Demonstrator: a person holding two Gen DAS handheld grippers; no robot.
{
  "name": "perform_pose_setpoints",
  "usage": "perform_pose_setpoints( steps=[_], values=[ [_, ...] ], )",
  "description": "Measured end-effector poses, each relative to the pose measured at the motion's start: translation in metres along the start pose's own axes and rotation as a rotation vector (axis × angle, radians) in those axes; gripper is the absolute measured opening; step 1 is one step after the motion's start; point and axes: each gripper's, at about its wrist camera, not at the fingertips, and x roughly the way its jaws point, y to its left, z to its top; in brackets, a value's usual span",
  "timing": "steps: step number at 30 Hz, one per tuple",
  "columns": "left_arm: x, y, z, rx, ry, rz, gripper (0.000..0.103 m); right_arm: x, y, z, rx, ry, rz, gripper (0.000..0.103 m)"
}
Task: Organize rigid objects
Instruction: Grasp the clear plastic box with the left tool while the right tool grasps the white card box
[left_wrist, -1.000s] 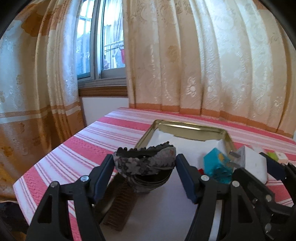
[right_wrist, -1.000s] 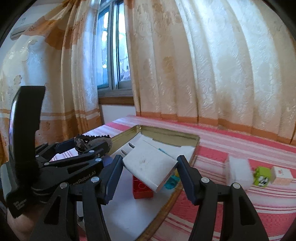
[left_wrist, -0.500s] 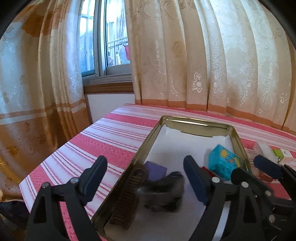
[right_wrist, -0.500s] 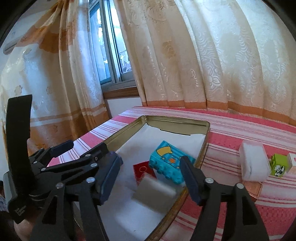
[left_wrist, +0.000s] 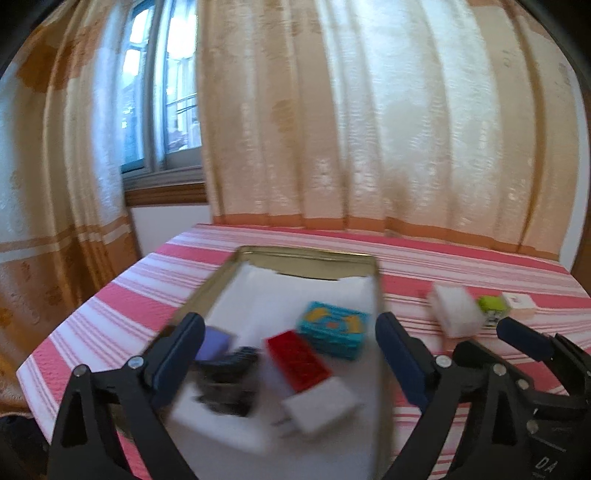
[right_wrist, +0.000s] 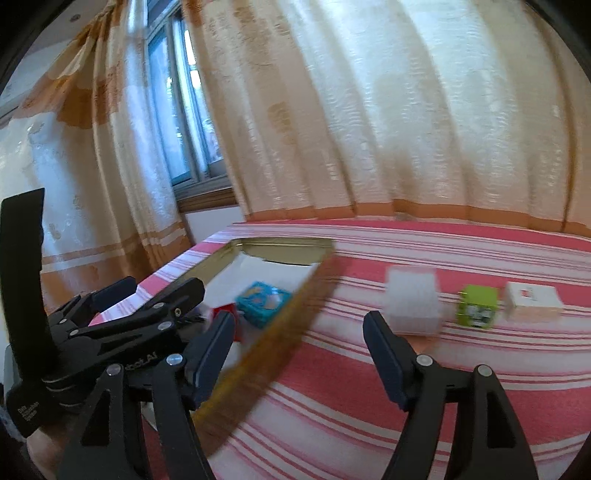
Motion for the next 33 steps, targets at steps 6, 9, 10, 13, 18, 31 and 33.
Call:
perform_pose_setpoints(
  steps=[6, 9, 10, 13, 18, 31, 33],
  values=[
    [0.001, -0.056, 0.005, 0.064, 0.006, -0.084, 0.099, -0.029, -0.057, -0.008, 0.061, 0.007, -0.097, 0.074],
    [0.008, -0.079, 0.006, 0.090, 0.023, -0.113, 0.100, -0.043, -0.095, -0.011, 0.130, 0.004, -0.156, 0.074],
    [0.012, -0.088, 0.006, 0.102, 0.034, -0.119, 0.100, -0.046, -0.106, -0.012, 0.151, 0.003, -0.176, 0.074],
    [0.025, -0.107, 0.006, 0.122, 0.081, -0.149, 0.100, -0.055, -0.135, -0.013, 0.206, 0.000, -0.229, 0.074],
    [0.047, -0.132, 0.005, 0.159, 0.157, -0.178, 0.100, -0.048, -0.160, -0.013, 0.215, 0.051, -0.296, 0.075],
    [0.086, -0.167, 0.011, 0.220, 0.237, -0.197, 0.100, 0.007, -0.185, 0.009, 0.168, 0.192, -0.361, 0.076],
    [0.091, -0.168, 0.009, 0.226, 0.251, -0.206, 0.100, 0.018, -0.184, 0.012, 0.152, 0.214, -0.363, 0.080]
  ],
)
